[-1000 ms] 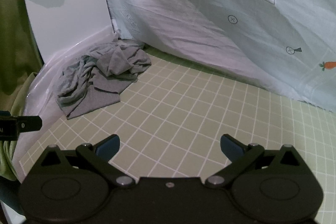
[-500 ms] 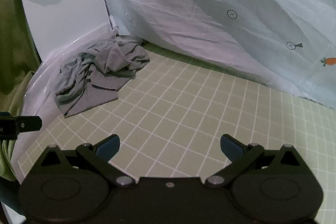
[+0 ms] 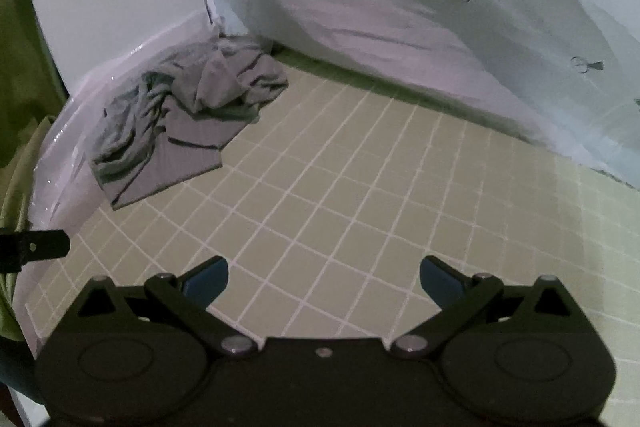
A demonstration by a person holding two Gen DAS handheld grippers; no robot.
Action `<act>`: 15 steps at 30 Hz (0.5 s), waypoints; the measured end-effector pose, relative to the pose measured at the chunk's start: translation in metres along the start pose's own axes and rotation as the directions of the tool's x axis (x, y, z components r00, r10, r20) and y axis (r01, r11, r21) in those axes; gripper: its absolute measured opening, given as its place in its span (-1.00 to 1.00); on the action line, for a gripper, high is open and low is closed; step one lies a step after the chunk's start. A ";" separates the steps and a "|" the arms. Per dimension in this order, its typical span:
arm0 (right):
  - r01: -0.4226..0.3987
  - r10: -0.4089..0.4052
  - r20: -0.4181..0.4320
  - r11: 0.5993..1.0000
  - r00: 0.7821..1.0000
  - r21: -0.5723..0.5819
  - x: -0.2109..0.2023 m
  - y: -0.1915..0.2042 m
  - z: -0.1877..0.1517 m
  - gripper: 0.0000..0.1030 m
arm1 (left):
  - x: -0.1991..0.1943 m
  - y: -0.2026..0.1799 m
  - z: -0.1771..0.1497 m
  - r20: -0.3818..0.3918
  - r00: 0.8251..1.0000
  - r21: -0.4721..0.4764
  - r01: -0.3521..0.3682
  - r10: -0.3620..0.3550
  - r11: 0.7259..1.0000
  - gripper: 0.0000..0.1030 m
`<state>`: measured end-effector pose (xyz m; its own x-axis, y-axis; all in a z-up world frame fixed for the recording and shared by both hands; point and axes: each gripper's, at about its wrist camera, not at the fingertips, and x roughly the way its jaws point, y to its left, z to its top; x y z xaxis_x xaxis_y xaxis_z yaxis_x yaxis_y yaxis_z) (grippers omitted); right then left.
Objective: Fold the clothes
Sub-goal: 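Grasp the grey hoodie fabric with the left gripper while the right gripper grasps another edge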
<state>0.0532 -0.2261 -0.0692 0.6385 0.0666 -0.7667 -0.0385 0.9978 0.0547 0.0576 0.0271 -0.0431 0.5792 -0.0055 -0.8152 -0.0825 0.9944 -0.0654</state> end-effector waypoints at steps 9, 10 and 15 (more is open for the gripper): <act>-0.026 0.027 0.011 0.998 1.000 -0.059 0.069 0.038 0.068 1.00 | 0.060 0.042 0.053 -0.035 0.998 -0.067 -0.058 0.056 0.996 0.99; -0.028 0.029 0.019 0.997 0.999 -0.066 0.078 0.043 0.079 1.00 | 0.069 0.046 0.061 -0.036 0.997 -0.076 -0.065 0.062 0.995 0.99; -0.052 0.058 0.049 0.992 0.997 -0.115 0.125 0.068 0.126 0.88 | 0.112 0.065 0.098 -0.045 0.997 -0.124 -0.074 0.069 0.989 0.97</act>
<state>0.2268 -0.1511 -0.0808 0.6718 0.1238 -0.7303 -0.1597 0.9869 0.0204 0.1962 0.1014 -0.0824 0.5354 0.0587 -0.8426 -0.2254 0.9713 -0.0755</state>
